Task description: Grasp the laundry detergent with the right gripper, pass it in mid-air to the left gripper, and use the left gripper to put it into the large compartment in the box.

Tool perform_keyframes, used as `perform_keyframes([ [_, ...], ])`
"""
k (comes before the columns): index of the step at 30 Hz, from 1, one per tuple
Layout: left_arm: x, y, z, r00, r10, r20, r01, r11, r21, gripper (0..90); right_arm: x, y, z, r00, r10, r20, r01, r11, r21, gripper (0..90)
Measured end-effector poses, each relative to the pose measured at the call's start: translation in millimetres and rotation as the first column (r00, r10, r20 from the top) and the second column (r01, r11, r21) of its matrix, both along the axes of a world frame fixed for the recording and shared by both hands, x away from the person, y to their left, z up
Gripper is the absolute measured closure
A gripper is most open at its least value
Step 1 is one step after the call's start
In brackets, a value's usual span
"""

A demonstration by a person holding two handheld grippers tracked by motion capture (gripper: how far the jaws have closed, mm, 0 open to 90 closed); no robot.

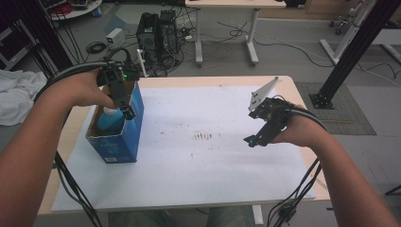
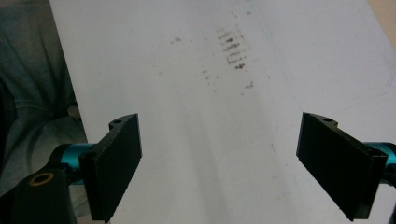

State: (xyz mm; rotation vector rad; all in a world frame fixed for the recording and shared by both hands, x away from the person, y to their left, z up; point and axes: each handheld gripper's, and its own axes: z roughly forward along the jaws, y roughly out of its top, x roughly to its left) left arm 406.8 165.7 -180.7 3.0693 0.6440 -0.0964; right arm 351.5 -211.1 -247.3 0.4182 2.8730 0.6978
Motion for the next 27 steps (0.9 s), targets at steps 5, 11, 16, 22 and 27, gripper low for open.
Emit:
perform_keyframes([
  [5, 1.6, -16.1, -5.9, 0.9977, -0.067, -0.001, 0.067, 0.9976, 0.015, 8.2, 5.8, 3.2, 1.9, 0.9996, 0.015, -0.025, -0.017, 0.998, -0.06, 13.3],
  [11, 0.2, -31.8, -15.4, 0.9925, -0.121, 0.018, 0.121, 0.9927, -0.003, 8.2, 11.9, 9.5, 6.2, 0.9964, 0.044, -0.072, -0.054, 0.99, -0.134, 13.3],
  [16, 0.3, -42.8, -25.5, 0.9844, -0.175, 0.014, 0.175, 0.9845, -0.008, 8.2, 19.5, 17.0, 9.8, 0.9922, 0.067, -0.105, -0.085, 0.979, -0.184, 13.3],
  [22, 1.5, -55.7, -43.8, 0.9762, -0.217, 0.001, 0.217, 0.9762, 0.004, 8.3, 30.1, 30.9, 7.9, 0.9856, 0.094, -0.14, -0.124, 0.969, -0.216, 13.3],
  [27, 3.7, -63.9, -60.6, 0.9746, -0.223, -0.02, 0.224, 0.9744, 0.023, 8.3, 37.5, 40.9, -2.9, 0.9821, 0.097, -0.162, -0.134, 0.963, -0.235, 13.3],
])
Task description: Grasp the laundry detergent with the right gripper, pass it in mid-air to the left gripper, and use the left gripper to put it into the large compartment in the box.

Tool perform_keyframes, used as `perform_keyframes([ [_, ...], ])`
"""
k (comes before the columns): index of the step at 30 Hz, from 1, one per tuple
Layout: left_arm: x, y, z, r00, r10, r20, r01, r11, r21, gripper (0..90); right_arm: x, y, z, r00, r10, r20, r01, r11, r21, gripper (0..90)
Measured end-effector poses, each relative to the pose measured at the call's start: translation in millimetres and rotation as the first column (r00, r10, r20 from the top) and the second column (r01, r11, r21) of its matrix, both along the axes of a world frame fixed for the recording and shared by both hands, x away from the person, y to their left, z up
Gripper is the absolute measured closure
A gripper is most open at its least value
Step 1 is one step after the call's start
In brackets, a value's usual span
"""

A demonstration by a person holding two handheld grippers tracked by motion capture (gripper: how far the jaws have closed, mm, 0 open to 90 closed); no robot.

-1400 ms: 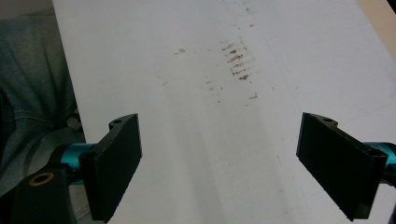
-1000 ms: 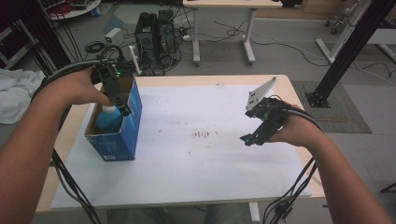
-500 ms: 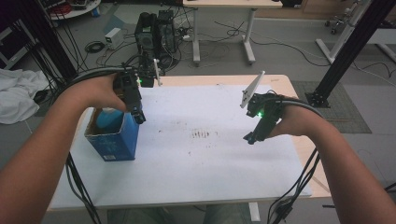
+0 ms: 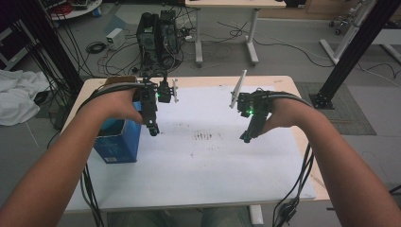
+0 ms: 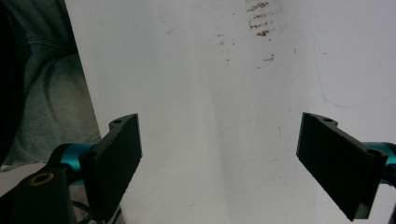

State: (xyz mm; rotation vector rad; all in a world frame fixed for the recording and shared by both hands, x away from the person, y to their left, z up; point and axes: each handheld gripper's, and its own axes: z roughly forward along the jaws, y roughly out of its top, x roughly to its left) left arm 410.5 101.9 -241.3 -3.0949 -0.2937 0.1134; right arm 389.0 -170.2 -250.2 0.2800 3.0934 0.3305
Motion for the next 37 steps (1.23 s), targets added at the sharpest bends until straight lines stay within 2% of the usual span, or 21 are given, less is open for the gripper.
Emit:
perform_keyframes([
  [1, 0.5, -1.0, -2.4, 1.0, 0.0, 0.006, 0.0, 1.0, 0.0, 8.2, 1.3, 1.7, -0.5, 0.9999, 0.005, -0.011, -0.005, 1.0, -0.018, 13.3],
  [3, 1.6, -1.3, -4.5, 1.0, -0.004, -0.007, 0.003, 1.0, -0.005, 8.2, 3.1, 3.5, -3.7, 0.9998, 0.006, -0.017, -0.007, 1.0, -0.015, 13.3],
  [5, 1.7, -0.9, -5.7, 1.0, 0.005, 0.005, -0.005, 0.9999, -0.012, 8.2, 3.3, 4.4, -6.1, 0.9997, -0.009, -0.021, 0.009, 1.0, -0.02, 13.3],
  [9, 2.4, -0.8, -5.8, 1.0, -0.005, 0.003, 0.005, 1.0, -0.008, 8.2, 5.3, 3.5, -9.6, 0.9998, 0.006, -0.018, -0.006, 1.0, -0.019, 13.3],
  [11, 1.7, -1.7, -5.3, 0.9998, -0.013, 0.014, 0.013, 0.9998, -0.012, 8.2, 3.5, 4.0, -8.3, 0.9996, -0.015, -0.022, 0.015, 1.0, -0.024, 13.3],
  [12, 1.2, -2.3, -5.4, 1.0, -0.008, -0.001, 0.008, 0.9999, -0.014, 8.3, 3.7, 3.6, -8.0, 0.9996, -0.013, -0.024, 0.012, 1.0, -0.021, 13.3],
  [13, 1.2, -2.9, -5.1, 0.9998, -0.017, 0.012, 0.017, 0.9997, -0.015, 8.3, 4.2, 3.1, -7.7, 0.9998, -0.011, -0.019, 0.01, 1.0, -0.02, 13.3],
  [14, 0.4, -3.3, -5.5, 0.9999, -0.012, -0.004, 0.012, 0.9998, -0.014, 8.2, 4.0, 2.8, -7.8, 0.9996, -0.018, -0.02, 0.018, 1.0, -0.016, 13.3],
  [15, 0.3, -3.5, -5.4, 0.9998, -0.018, 0.006, 0.018, 0.9997, -0.017, 8.2, 3.9, 2.6, -7.6, 0.9995, -0.022, -0.023, 0.021, 1.0, -0.02, 13.3],
  [18, 0.0, -3.4, -5.4, 0.9997, -0.022, 0.007, 0.022, 0.9997, -0.01, 8.2, 4.0, 1.8, -7.4, 0.9997, -0.016, -0.02, 0.015, 1.0, -0.023, 13.3],
  [19, -0.8, -2.7, -6.9, 0.9999, 0.001, 0.011, -0.001, 0.9995, -0.031, 8.2, 3.9, 1.7, -7.2, 0.9997, -0.017, -0.016, 0.017, 1.0, -0.024, 13.3],
  [21, 1.0, -2.5, -5.6, 0.9998, -0.017, 0.009, 0.017, 0.9998, -0.007, 8.2, 4.8, 0.9, -6.8, 0.9999, -0.003, -0.012, 0.003, 1.0, -0.028, 13.3],
  [22, 0.9, -2.0, -6.8, 0.9999, -0.012, 0.008, 0.012, 0.9997, -0.022, 8.3, 5.2, 0.6, -6.8, 0.9999, 0.001, -0.014, -0.001, 1.0, -0.026, 13.3],
  [24, 1.0, -2.5, -6.1, 0.9999, -0.013, 0.009, 0.013, 0.9998, -0.015, 8.2, 3.5, 1.1, -6.6, 0.9996, -0.021, -0.019, 0.021, 0.999, -0.024, 13.3],
  [32, 1.5, -3.8, -6.6, 0.9999, -0.014, 0.007, 0.014, 0.9998, -0.016, 8.3, 3.8, 0.7, -6.8, 0.9996, -0.02, -0.022, 0.02, 0.999, -0.027, 13.3],
  [35, 1.3, -4.0, -7.3, 1.0, -0.008, -0.001, 0.008, 0.9998, -0.02, 8.3, 3.2, 0.3, -7.9, 0.9993, -0.03, -0.021, 0.029, 1.0, -0.007, 13.3],
  [37, 1.2, -4.8, -7.3, 0.9999, -0.01, 0.005, 0.01, 0.9997, -0.022, 8.2, 4.7, -0.4, -6.4, 0.9999, -0.008, -0.014, 0.008, 1.0, -0.027, 13.3],
])
